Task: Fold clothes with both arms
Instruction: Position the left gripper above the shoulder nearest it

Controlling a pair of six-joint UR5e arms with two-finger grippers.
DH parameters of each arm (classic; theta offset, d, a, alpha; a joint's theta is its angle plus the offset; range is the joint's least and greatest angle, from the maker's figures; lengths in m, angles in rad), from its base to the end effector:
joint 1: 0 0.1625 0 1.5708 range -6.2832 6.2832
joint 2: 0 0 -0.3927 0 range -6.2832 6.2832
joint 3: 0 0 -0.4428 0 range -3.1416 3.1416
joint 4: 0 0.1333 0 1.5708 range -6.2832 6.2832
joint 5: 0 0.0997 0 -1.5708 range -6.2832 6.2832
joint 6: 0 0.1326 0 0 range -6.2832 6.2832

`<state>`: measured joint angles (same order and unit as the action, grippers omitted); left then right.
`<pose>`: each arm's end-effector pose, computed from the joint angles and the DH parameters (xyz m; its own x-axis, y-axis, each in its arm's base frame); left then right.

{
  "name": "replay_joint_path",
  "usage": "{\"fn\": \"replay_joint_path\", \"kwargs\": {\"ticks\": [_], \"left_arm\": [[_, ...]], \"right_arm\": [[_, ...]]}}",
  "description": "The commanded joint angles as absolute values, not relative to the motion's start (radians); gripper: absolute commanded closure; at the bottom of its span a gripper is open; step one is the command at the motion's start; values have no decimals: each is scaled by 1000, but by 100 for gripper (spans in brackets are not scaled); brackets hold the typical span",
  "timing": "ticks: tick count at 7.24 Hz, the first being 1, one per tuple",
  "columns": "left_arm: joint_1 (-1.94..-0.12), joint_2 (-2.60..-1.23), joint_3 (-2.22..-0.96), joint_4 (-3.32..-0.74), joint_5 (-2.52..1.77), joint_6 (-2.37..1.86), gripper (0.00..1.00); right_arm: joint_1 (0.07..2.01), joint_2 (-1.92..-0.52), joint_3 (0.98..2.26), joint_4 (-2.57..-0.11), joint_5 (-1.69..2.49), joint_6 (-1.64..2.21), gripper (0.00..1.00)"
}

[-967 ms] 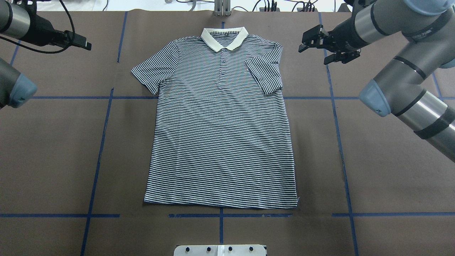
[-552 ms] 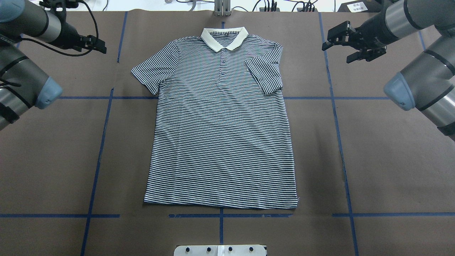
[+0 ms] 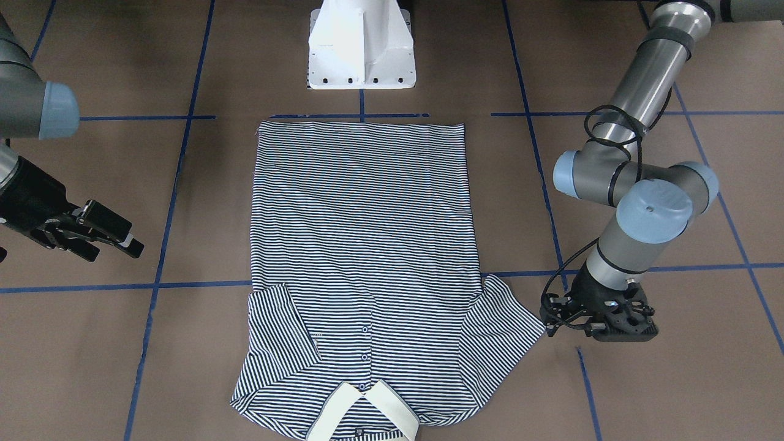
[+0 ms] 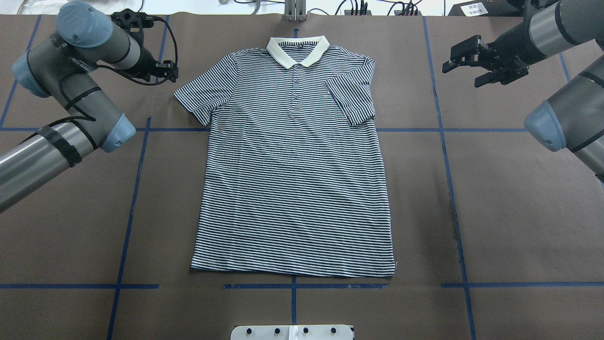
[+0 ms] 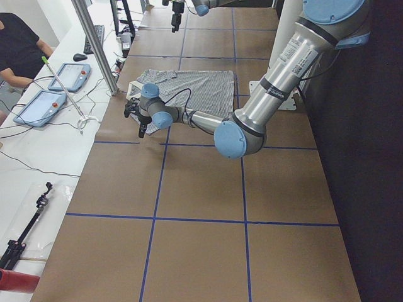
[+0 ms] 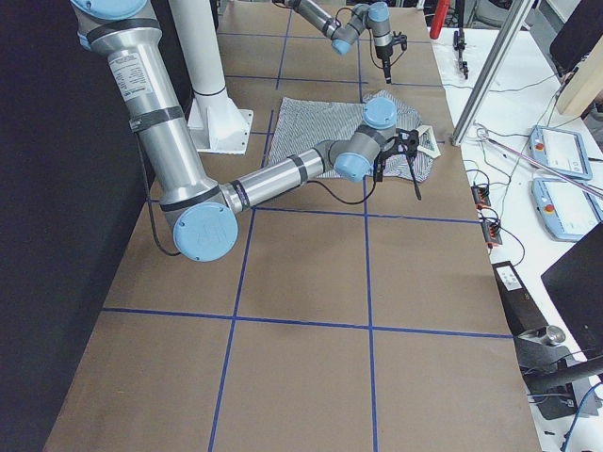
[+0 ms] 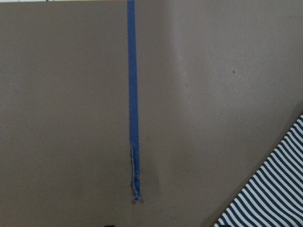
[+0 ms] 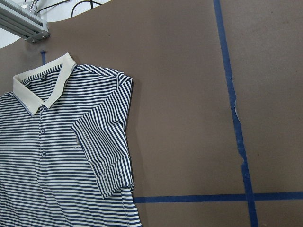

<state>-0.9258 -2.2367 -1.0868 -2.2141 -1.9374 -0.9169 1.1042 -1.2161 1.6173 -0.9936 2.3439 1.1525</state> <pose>0.4345 -0.7202 0.4019 0.6812 0.0391 -0.7311 0.2184 0.9423 0.2539 -0.2688 -0.6242 0.3281 0.3833 0.1147 0.9165 -0.2439 0.9696 -0.0193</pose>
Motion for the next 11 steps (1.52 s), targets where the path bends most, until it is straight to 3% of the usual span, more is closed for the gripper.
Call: {"fn": "replay_joint_path", "kwargs": {"ticks": [1,5,11], "left_arm": [[-899,-2252,-1052,-2215,-1936,-917,34],[-891,-2252,-1051,-2215,-1936,-928,45],[-887,-2252,-1051,-2215,-1934,-927,50]], "right_arm": [[1103,-1210,1611,-992,2339,1150,0],[1103,-1209,1612,-992,2339,1154,0],[1103,-1218,1609,-992,2339,1150,0]]}}
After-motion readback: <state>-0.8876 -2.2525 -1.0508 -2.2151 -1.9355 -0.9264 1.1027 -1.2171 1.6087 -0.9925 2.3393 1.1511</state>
